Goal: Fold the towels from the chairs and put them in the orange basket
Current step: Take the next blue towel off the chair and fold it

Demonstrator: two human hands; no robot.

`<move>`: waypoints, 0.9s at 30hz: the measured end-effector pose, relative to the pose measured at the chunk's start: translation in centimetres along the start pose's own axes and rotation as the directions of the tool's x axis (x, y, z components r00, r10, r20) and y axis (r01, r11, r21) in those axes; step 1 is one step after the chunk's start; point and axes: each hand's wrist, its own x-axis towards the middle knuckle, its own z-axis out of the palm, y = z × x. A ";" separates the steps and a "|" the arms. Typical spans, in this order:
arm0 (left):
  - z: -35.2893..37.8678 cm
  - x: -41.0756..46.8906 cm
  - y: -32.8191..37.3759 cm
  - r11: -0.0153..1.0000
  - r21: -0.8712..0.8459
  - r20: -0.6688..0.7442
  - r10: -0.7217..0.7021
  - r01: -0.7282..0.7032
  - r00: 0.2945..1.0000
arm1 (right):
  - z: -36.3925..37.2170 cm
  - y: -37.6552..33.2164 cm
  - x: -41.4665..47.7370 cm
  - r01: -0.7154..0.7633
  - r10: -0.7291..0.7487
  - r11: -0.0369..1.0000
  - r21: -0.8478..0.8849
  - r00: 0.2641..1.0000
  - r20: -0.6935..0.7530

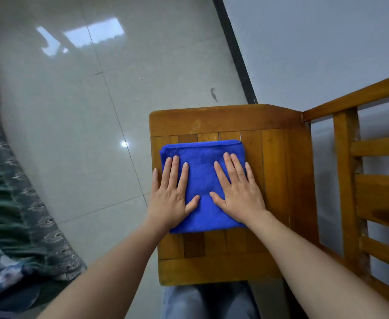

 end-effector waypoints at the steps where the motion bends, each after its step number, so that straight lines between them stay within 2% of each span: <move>1: -0.1 0.0 0.0 1.000 0.011 0.007 0.002 -0.002 1.000 | -0.1 0.0 0.0 0.004 -0.004 1.000 -0.001 1.000 0.008; 5: -1.8 -1.0 0.5 1.000 -0.003 -0.029 -0.003 0.003 1.000 | -1.6 0.6 -1.6 0.037 -0.037 0.999 0.015 0.999 -0.021; 9: -1.3 -4.4 1.4 0.981 0.027 -0.126 0.193 -0.191 0.973 | -1.5 1.6 -5.2 0.250 -0.251 0.968 -0.020 0.967 -0.037; 11: 0.0 -6.7 2.0 0.967 0.074 -0.077 0.250 -0.245 0.965 | -0.9 1.2 -7.0 0.279 -0.278 0.960 -0.023 0.960 0.010; 15: 1.5 -10.2 3.6 0.973 0.065 -0.016 0.225 -0.224 0.974 | 0.3 -0.6 -10.9 0.252 -0.252 0.968 -0.008 0.967 0.029; 20: 3.3 -15.0 4.7 0.957 0.071 0.056 0.277 -0.281 0.959 | 2.0 -2.2 -16.7 0.293 -0.292 0.956 0.008 0.951 0.105; 23: 4.0 -16.8 5.4 0.964 0.082 0.010 0.254 -0.254 0.967 | 2.9 -3.2 -18.4 0.275 -0.278 0.959 -0.067 0.960 -0.041; 27: 3.9 -16.9 6.0 0.976 0.050 -0.080 0.218 -0.214 0.973 | 2.8 -4.5 -18.1 0.198 -0.200 0.980 -0.030 0.966 -0.161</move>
